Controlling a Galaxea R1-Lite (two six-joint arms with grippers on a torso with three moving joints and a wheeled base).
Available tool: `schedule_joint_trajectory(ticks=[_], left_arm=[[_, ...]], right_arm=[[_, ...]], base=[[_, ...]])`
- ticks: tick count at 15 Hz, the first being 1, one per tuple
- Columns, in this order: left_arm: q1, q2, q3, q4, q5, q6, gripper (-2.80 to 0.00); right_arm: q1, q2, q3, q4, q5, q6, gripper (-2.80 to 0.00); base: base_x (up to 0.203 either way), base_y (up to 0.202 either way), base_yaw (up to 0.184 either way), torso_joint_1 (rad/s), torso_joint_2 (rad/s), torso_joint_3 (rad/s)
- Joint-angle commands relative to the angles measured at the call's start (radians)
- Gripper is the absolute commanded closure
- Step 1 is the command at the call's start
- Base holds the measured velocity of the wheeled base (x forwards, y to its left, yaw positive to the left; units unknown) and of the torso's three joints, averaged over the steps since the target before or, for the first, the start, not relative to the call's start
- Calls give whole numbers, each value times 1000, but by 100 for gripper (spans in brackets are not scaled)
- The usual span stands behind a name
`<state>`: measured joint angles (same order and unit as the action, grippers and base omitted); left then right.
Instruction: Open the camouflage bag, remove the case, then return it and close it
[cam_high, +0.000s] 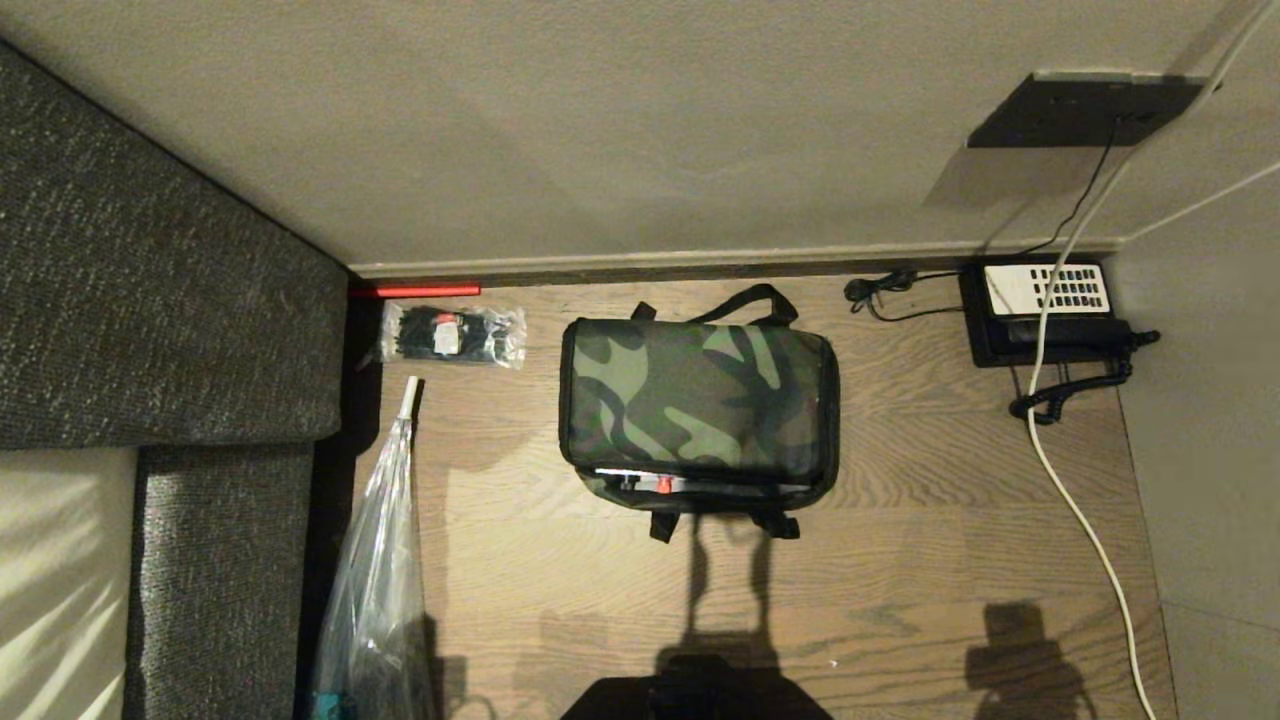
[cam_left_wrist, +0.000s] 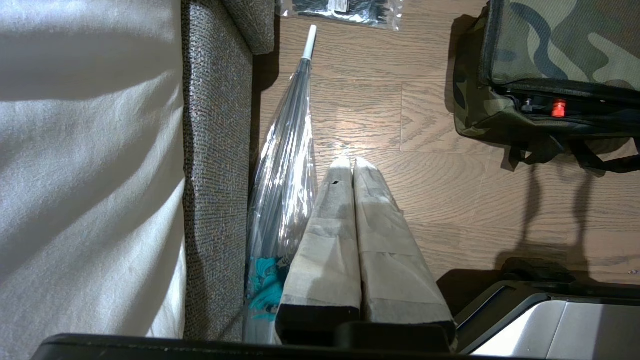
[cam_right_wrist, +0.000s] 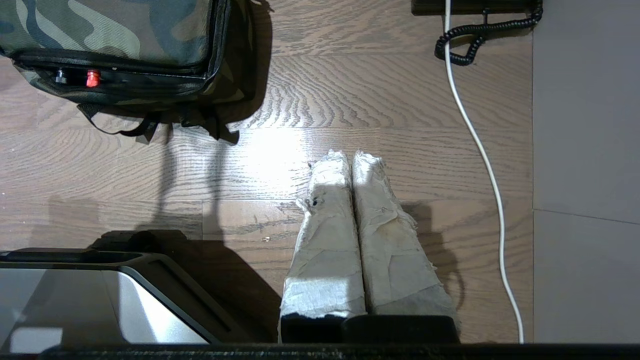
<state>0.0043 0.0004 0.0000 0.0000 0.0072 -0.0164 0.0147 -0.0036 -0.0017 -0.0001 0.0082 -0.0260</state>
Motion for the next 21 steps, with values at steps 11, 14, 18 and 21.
schedule_joint_trajectory(ticks=[11,14,18,21], left_arm=[[0,-2,3,0,0,-4,0],[0,-2,3,0,0,-4,0],[0,-2,3,0,0,-5,0],[0,-2,3,0,1,-5,0]], right_arm=[[1,1,0,0,1,-2,0],[1,1,0,0,1,0,0],[1,1,0,0,1,-2,0],[1,1,0,0,1,-1,0]], base=[[0,0,0,0,0,0],[0,0,0,2,0,122],[0,0,0,0,2,195],[0,0,0,2,2,203]])
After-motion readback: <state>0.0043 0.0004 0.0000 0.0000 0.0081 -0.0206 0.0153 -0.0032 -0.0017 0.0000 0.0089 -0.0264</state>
